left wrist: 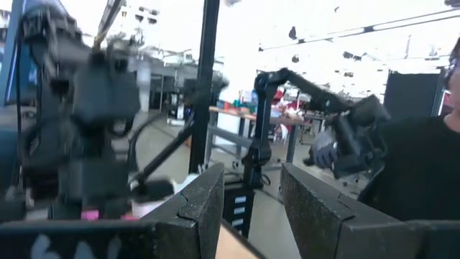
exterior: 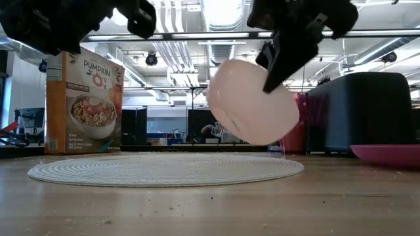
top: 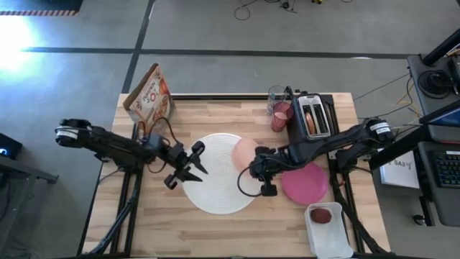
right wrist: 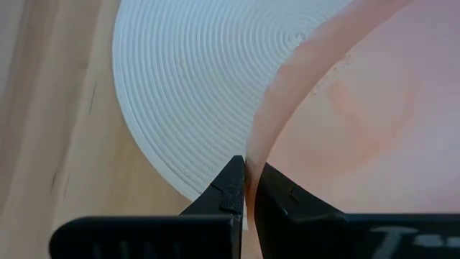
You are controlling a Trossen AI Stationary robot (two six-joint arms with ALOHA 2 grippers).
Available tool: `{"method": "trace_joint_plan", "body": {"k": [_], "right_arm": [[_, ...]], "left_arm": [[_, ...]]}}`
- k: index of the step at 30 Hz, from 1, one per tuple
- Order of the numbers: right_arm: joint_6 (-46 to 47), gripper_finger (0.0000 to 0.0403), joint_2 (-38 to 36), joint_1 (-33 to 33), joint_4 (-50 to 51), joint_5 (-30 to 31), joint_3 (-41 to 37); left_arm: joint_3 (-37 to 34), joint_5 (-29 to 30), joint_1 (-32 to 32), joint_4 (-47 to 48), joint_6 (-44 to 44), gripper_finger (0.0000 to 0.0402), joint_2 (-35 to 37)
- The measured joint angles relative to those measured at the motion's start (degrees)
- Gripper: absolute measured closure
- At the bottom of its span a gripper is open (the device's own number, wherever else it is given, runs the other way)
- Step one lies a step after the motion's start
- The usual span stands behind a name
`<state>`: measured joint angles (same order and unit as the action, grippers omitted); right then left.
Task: Arrange a breakfast setting
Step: Put the orange bowl on the white placemat
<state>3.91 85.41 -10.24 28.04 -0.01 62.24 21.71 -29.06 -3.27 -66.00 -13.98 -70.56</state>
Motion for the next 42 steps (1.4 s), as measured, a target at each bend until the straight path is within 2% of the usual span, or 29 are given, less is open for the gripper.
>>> {"method": "trace_joint_plan", "body": {"k": [15, 38, 42], "right_arm": [[9.6, 0.0394, 0.0, 0.0, -4.9, -4.5, -4.1], [9.2, 0.0393, 0.0, 0.0, -5.0, -5.0, -3.6], [8.2, 0.0381, 0.0, 0.0, -6.5, -4.9, -3.6]], "left_arm": [[0.0, 0.0, 0.0, 0.3, 0.0, 0.0279, 2.4], [0.0, 0.0, 0.0, 1.0, 0.0, 0.0279, 2.3], [0.0, 0.0, 0.0, 1.2, 0.0, 0.0279, 2.3]]}}
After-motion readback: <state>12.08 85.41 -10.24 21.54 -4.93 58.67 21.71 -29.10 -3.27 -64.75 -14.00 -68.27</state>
